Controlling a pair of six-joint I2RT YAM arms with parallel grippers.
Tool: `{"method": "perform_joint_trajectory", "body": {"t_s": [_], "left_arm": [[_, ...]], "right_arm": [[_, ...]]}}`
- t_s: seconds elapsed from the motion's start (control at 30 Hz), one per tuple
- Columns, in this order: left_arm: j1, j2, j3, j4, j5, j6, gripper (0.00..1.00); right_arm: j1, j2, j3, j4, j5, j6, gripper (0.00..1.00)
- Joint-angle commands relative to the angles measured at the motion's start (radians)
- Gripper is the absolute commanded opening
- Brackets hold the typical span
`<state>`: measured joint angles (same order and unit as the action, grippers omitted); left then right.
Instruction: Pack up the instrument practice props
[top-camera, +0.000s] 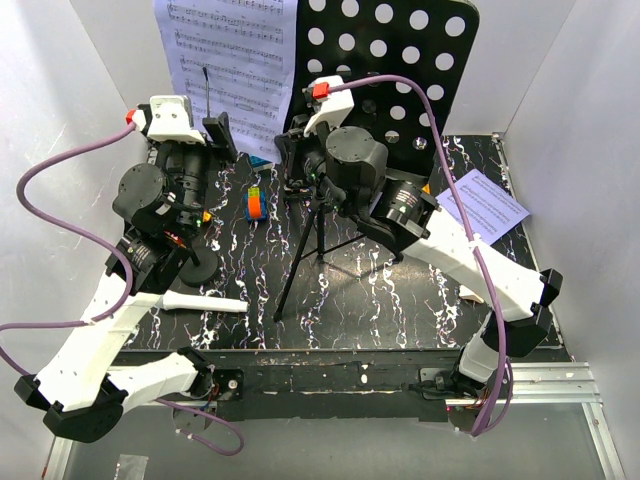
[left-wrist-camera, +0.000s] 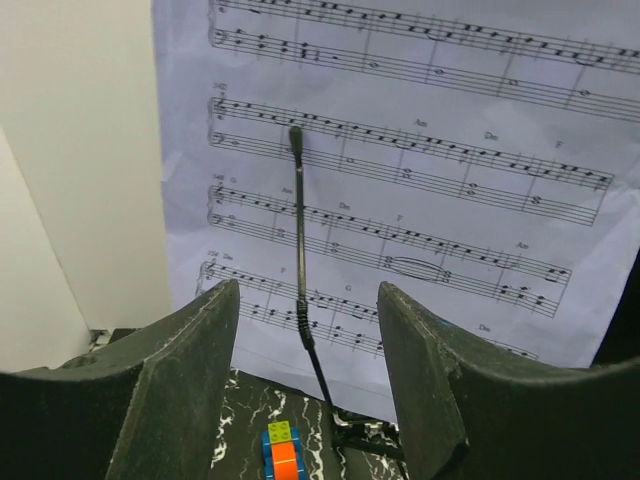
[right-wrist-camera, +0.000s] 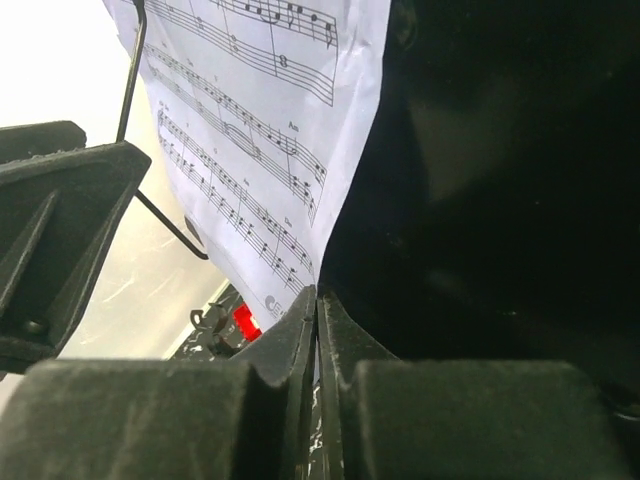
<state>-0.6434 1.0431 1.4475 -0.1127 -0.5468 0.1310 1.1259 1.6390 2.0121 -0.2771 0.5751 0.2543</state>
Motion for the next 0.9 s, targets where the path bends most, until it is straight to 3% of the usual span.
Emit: {"method": "perform_joint_trajectory", "body": {"t_s": [0.0,0.6,0.87], "left_arm": [[0.004,-0.005,0.013,0.044,-0.091,0.068,0.56],[0.008,0.081,0.076,0.085,-0.100,0.099,0.56],[0.014,0.092,0.070,0.090,-0.090,0.096,0.37]], "right_arm": [[-0.002,-0.033,-0.016,0.078,-0.009,-0.006,0.01],[-0.002,-0.126,-0.119,0.122,-0.029,-0.044,0.01],[-0.002,-0.136,-0.111,0.104,-0.041,-0.047,0.01]]}}
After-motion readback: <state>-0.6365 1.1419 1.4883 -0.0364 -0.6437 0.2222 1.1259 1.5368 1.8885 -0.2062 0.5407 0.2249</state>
